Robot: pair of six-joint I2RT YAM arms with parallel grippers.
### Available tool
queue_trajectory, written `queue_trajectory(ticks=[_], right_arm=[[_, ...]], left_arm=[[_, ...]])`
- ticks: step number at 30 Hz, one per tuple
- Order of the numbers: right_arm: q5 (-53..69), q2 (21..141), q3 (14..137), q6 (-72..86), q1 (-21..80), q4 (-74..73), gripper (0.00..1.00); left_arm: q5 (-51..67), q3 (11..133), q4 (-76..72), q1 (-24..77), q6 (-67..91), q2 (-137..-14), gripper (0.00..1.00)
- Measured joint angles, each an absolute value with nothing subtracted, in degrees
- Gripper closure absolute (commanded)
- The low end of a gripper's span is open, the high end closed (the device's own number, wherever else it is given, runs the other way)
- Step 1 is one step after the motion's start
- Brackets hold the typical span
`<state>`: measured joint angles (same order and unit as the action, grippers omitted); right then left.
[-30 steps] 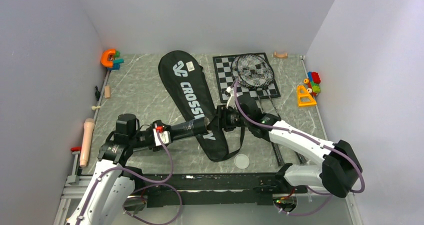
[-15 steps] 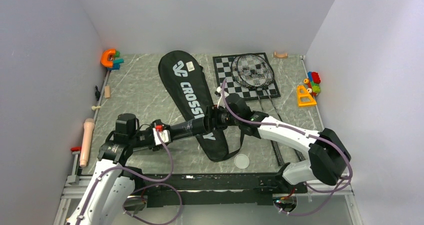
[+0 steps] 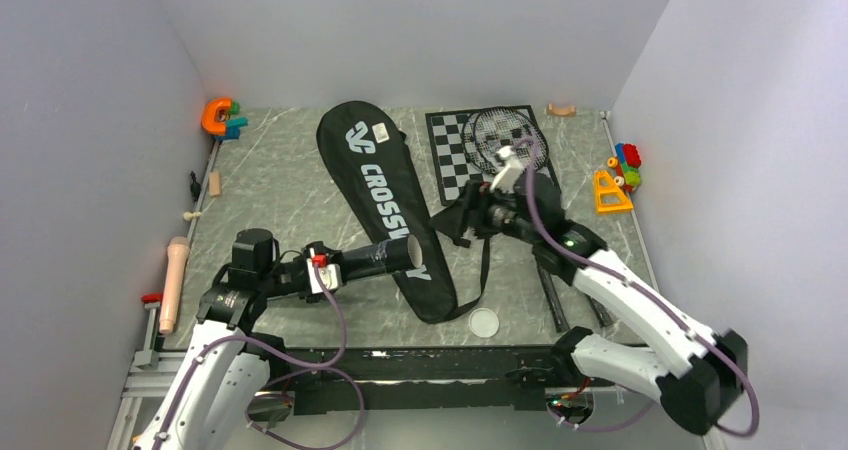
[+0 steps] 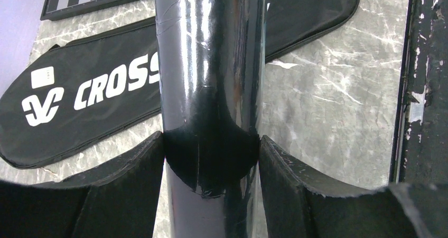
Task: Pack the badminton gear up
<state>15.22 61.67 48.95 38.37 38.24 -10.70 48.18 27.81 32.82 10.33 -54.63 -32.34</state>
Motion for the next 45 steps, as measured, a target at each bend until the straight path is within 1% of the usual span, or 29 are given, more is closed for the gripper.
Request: queue_trajectory(ticks=[2,5,8,12,15,20,27,33,35,41,45], right_arm=[[14.7,56.4,48.8,37.9,35.0,-12.6,0.16],[12.8,52.0,47.7,36.9,33.7,-16.1,0.2],[9.7,51.1,44.7,36.3,33.7,-21.3,0.26],[6.3,53.8,37.2,37.1,34.4,-27.1,0.28],[4.8,54.1,33.2,38.6,37.4,-30.9,0.3],[2.2,55.9,32.8,41.2,45.1,-31.4,0.31],[-3.1,62.2,32.5,45.1,56.0,-31.5,0.38],[-7.7,68.4,32.6,47.5,61.2,-31.7,0.43],[-9.0,70.0,33.1,48.0,62.1,-32.0,0.48],[-11.8,73.4,34.9,49.3,63.8,-31.1,0.65],[-13.1,74.0,35.0,50.0,64.4,-30.8,0.82]], left_arm=[[48.2,27.4,32.8,10.3,-55.1,-32.3,1.0],[48.2,27.2,32.8,10.3,-55.3,-32.4,1.0],[48.1,27.2,32.8,10.3,-55.2,-32.4,1.0],[47.5,27.2,32.8,10.4,-55.2,-32.3,1.0],[46.7,27.2,32.8,10.4,-55.0,-32.1,1.0],[46.2,27.0,32.8,10.4,-54.7,-32.0,1.0],[45.2,26.3,32.8,10.4,-54.0,-32.0,1.0],[45.1,26.3,33.1,10.4,-53.0,-32.1,1.0],[45.1,26.3,33.7,10.4,-53.0,-32.1,1.0],[45.1,26.3,35.4,10.4,-52.9,-31.8,1.0],[45.0,26.3,35.5,10.4,-52.6,-31.0,1.0]])
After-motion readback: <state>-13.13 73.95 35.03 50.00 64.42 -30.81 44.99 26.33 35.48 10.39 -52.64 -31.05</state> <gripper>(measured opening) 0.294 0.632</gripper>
